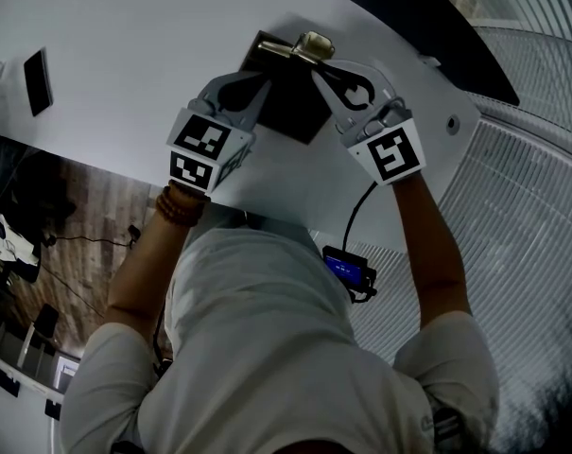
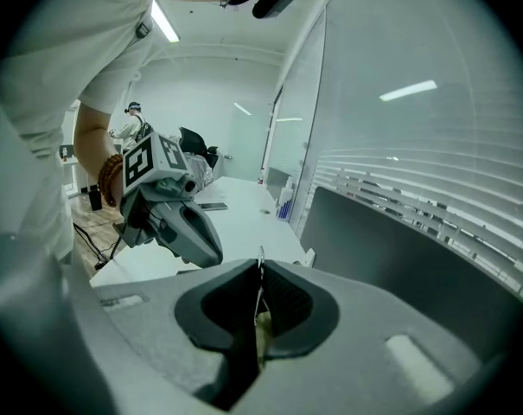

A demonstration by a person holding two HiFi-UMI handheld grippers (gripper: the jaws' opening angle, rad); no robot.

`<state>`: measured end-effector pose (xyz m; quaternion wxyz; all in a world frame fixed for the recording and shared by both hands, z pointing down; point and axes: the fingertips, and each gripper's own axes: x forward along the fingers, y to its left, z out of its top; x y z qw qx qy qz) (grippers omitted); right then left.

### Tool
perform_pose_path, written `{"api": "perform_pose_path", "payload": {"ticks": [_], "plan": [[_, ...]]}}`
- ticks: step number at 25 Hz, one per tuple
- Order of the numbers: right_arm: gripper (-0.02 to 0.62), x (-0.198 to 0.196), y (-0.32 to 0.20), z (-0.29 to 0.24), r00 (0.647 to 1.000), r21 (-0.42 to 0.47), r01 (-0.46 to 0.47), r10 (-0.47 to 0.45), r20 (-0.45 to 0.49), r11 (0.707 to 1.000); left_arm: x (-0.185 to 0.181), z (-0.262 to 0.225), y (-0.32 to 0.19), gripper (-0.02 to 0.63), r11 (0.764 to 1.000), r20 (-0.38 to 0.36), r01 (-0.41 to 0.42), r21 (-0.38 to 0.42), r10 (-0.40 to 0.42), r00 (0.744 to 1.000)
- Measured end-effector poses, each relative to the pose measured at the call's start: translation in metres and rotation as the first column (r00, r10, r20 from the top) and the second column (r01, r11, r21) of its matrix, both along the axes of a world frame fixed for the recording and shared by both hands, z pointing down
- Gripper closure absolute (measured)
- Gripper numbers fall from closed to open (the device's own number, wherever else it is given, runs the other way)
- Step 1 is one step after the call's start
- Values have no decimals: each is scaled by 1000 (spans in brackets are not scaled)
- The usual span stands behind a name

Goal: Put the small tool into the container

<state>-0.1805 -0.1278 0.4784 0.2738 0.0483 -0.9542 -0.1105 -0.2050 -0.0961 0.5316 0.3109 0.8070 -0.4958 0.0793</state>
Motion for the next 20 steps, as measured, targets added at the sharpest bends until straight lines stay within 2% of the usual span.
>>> {"api": "perform_pose_path", "payload": {"ticks": [20], "plan": [[572,-6,2,24,1000,-24,-9,9,6,1000,-4,2,3,604,1000,-5,1,-20,-2,1000]]}}
